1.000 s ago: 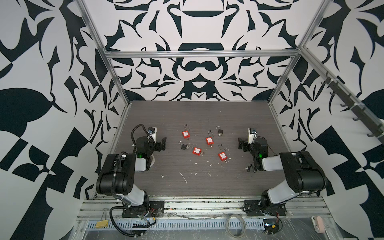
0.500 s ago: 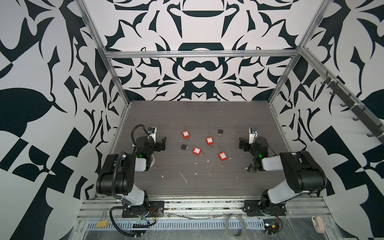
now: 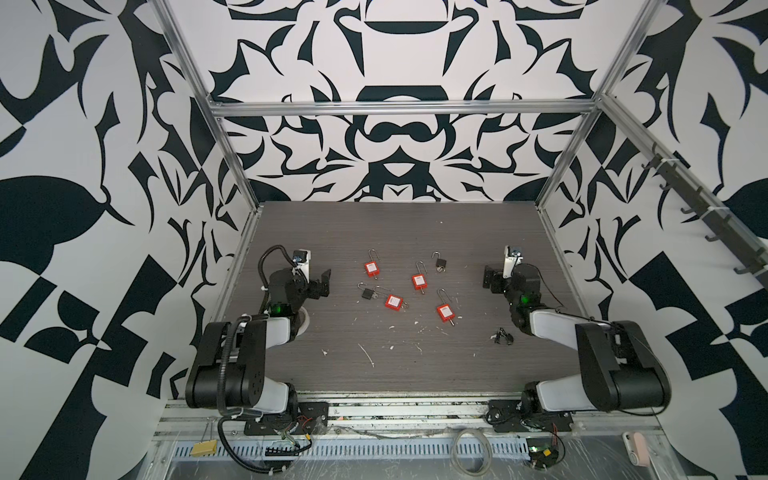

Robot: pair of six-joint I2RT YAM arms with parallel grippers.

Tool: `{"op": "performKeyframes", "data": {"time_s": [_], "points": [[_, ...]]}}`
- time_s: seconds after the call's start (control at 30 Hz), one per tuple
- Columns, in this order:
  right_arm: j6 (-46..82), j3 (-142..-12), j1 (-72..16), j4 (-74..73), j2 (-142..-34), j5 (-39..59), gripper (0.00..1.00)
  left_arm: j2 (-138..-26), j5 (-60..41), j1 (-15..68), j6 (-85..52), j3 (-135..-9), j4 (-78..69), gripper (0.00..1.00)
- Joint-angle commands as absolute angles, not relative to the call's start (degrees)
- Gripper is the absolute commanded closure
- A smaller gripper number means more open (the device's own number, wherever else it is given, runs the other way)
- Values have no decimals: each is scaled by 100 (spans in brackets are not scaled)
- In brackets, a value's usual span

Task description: Lock with the key

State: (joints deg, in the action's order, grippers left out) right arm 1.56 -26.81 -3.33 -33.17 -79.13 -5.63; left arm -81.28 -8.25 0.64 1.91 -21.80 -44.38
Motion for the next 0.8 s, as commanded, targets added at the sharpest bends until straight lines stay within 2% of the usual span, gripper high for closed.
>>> {"op": "performKeyframes", "data": {"time_s": [0.0, 0.13, 0.3, 0.47, 0.77], "points": [[219, -2925, -370, -2351, -7444, 133, 6, -7593, -697, 44, 23, -2359, -3776, 1], [-30, -3416, -729, -1207, -7133, 335, 7, -6780, -712, 64, -264, -2559, -2963, 1], [-791, -4089, -1668, 180, -7152, 185, 8, -6266, -914, 250, -719, -2983, -1898, 1], [-884, -4573, -2194, 1113, -7413, 114, 11, -6160, -930, 756, -965, -3224, -1340, 1], [-773, -5049, -2824, 2139, -8006, -150, 15, -6346, -576, 1705, -1102, -3390, -1259, 1]]}}
